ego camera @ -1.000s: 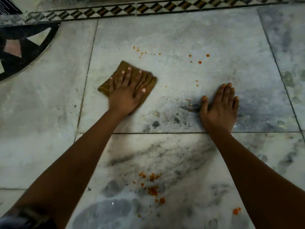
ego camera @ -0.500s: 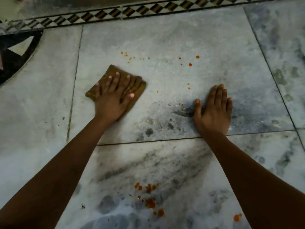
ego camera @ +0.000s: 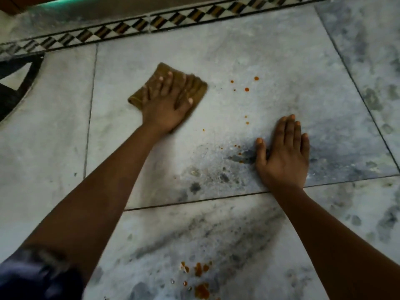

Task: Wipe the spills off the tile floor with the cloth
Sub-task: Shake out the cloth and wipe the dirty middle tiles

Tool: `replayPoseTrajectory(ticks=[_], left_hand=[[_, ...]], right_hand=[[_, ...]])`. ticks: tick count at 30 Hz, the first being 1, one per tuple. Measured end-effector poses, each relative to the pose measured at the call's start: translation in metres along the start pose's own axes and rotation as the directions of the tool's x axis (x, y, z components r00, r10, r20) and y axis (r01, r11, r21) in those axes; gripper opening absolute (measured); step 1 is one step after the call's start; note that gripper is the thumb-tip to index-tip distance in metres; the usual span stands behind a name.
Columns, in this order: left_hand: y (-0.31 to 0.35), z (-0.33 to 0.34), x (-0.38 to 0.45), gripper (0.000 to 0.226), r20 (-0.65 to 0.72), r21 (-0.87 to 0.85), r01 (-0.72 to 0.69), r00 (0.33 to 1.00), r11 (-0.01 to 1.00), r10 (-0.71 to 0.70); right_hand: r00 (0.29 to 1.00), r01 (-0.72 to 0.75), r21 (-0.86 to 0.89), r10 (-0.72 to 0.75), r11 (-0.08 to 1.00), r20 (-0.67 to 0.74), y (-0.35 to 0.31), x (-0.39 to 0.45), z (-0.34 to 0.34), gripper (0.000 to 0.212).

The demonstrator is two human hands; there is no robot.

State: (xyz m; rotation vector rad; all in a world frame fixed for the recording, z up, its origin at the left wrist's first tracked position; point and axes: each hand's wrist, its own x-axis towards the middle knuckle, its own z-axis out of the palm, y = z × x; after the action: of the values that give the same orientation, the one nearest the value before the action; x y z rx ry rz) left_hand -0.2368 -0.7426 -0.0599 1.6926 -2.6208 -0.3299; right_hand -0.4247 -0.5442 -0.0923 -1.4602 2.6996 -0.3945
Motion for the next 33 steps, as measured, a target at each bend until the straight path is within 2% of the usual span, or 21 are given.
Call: replayPoseTrajectory(ticks=[2,3,5,8,10,12,14,16,18,21,23,25,28,31,33], left_hand=[[-0.021,0.0,-0.032,0.062,-0.017,0.024,-0.068,0.998,0.997,0.068],[-0.034,-0.002,-0.041,0.066,-0.035,0.013,-0.042,0.998,0.999,0.042],[-0.052,-0.007,-0.034,0.066,-0.065,-0.023,0.089,0.994,0.996,-0.091],[-0.043,-0.013,0.02,0.06,-0.018,-0.102,0.272,0.961,0.957,-0.275],[-0.016,-0.011,0.055,0.06,0.027,-0.126,0.219,0.976,0.968,-0.218],[0.016,-0.005,0.062,0.058,0.044,-0.102,0.087,0.996,0.991,-0.083],[0.039,0.005,0.036,0.06,0.047,-0.054,-0.067,0.996,0.996,0.069],[0.035,0.009,-0.009,0.066,0.025,-0.024,-0.194,0.981,0.981,0.195],[0.004,0.011,-0.04,0.069,-0.025,0.04,-0.209,0.977,0.977,0.21],[-0.041,0.005,-0.025,0.066,-0.091,0.097,0.026,0.996,0.995,-0.017],[-0.039,0.0,0.009,0.063,-0.072,0.031,0.204,0.977,0.979,-0.201],[-0.019,-0.005,0.046,0.063,-0.023,-0.052,0.291,0.956,0.955,-0.292],[0.017,-0.007,0.074,0.065,0.05,-0.114,0.218,0.976,0.969,-0.214],[0.033,0.003,0.042,0.061,0.01,-0.042,0.059,0.998,0.997,-0.059],[0.021,0.009,-0.001,0.061,-0.043,-0.005,-0.019,0.999,1.0,0.019]], right_hand=[[1.0,-0.006,0.005,0.006,1.0,0.0,-0.001,-0.001,0.001,0.076],[1.0,-0.007,0.006,0.007,1.0,0.002,0.0,-0.001,0.0,0.076],[1.0,-0.005,0.008,0.005,1.0,0.007,0.0,-0.001,0.001,0.075],[1.0,-0.001,0.008,0.001,1.0,0.008,0.001,-0.001,0.002,0.075],[1.0,-0.004,0.006,0.004,1.0,-0.001,0.0,0.0,0.001,0.075],[1.0,-0.009,0.001,0.009,1.0,0.0,0.0,-0.001,0.0,0.077],[1.0,-0.007,-0.001,0.007,1.0,0.0,-0.001,0.0,0.0,0.077],[1.0,-0.008,0.0,0.008,1.0,0.002,-0.001,-0.001,0.001,0.077],[1.0,-0.012,0.0,0.012,1.0,-0.009,-0.001,0.0,0.001,0.077],[1.0,-0.019,0.002,0.019,1.0,-0.004,-0.001,-0.001,0.001,0.077],[1.0,-0.028,0.005,0.028,1.0,-0.012,0.0,-0.001,0.001,0.076],[1.0,-0.024,0.002,0.024,1.0,-0.02,0.0,-0.001,0.002,0.076],[1.0,-0.011,-0.003,0.011,1.0,-0.005,0.0,-0.001,0.003,0.077],[1.0,-0.009,0.007,0.009,1.0,-0.012,-0.001,0.0,0.002,0.077],[1.0,-0.011,0.01,0.011,1.0,-0.003,-0.001,-0.001,0.002,0.077]])
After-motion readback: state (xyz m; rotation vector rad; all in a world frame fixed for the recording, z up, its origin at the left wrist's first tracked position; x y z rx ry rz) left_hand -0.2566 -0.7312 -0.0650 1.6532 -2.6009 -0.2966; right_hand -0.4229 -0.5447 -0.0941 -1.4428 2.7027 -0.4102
